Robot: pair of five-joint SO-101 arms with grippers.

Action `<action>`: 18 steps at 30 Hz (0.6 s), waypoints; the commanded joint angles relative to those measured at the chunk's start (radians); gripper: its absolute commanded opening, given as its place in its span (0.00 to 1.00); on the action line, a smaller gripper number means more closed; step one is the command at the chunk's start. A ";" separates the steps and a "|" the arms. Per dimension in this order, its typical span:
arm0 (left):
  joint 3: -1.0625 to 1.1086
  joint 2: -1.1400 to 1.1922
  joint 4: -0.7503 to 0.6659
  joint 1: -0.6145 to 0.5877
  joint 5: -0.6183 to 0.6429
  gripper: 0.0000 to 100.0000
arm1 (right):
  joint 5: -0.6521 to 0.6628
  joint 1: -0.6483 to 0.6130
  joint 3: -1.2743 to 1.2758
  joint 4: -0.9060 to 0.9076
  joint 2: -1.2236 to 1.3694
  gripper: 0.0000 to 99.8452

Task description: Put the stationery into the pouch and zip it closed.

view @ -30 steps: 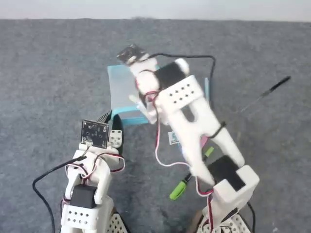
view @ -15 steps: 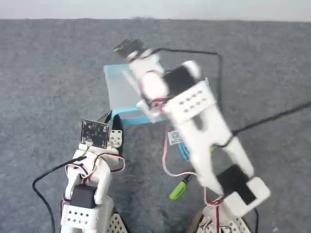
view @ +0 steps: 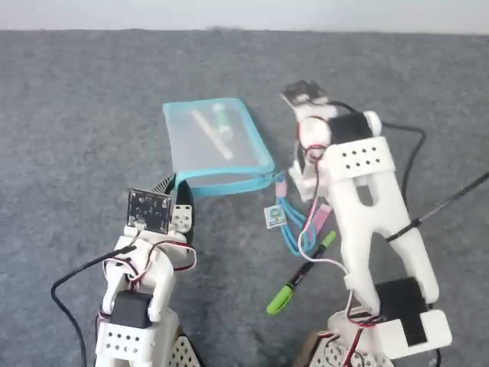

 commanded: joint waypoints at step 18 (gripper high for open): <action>-0.004 -0.002 -0.006 0.002 0.014 0.01 | 0.020 0.131 0.023 -0.418 0.346 0.18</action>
